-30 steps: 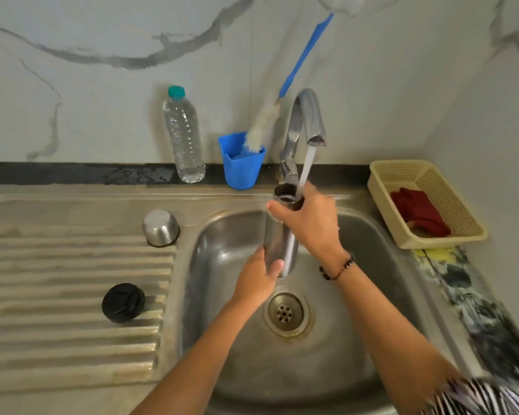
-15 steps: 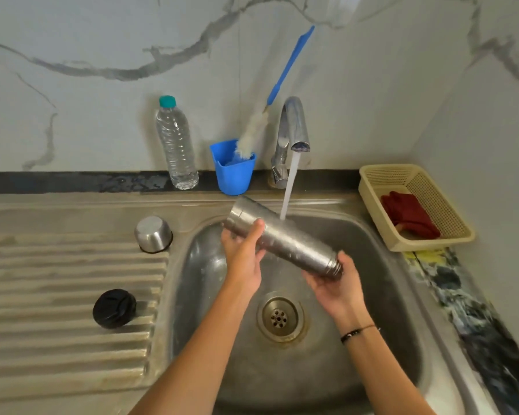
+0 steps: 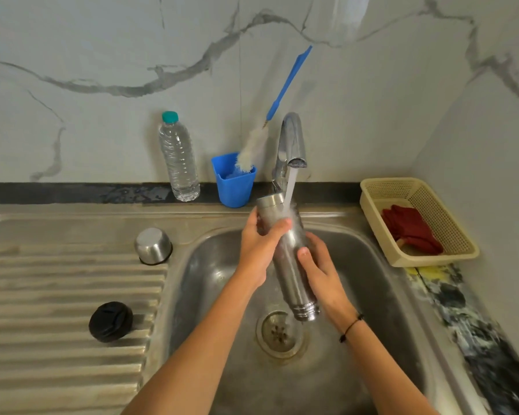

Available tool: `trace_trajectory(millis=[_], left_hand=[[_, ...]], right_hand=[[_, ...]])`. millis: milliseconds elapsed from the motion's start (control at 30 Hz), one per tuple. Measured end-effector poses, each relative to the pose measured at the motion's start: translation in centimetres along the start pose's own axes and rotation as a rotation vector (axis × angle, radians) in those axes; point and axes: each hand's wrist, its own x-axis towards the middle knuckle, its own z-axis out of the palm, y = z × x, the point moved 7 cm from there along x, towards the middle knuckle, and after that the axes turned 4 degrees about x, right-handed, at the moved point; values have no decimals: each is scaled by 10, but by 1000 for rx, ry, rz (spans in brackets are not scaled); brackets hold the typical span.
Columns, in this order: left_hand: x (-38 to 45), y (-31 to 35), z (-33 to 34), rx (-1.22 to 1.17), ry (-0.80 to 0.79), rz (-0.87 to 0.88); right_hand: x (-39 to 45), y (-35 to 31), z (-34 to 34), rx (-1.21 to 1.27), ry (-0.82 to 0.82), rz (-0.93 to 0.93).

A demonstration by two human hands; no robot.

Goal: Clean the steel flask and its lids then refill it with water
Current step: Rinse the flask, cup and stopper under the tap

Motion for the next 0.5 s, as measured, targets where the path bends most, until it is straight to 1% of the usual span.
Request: trace_trajectory(millis=[100,167,233,300,367,433,500], left_hand=[[-3,7,14,88,-20,43],[-7,13,20,240,22,132],[-10,23,23,365,50,255],[-8,32,26,495,11,392],[-5,37,31,630,-55,492],[-5,42,37,683,-98,555],[-8,47,39,696,-107,604]], right_hand=[[9,-14,11,52,-113,-50],[12,-20,15,107,-130,-123],[12,-24,20,240,-123,-148],[13,-26,25,390,-105,-127],[13,-26,29,499,-90,-81],[16,-26,30,540,-79,-39],[18,-28,29,545,-55,-4]])
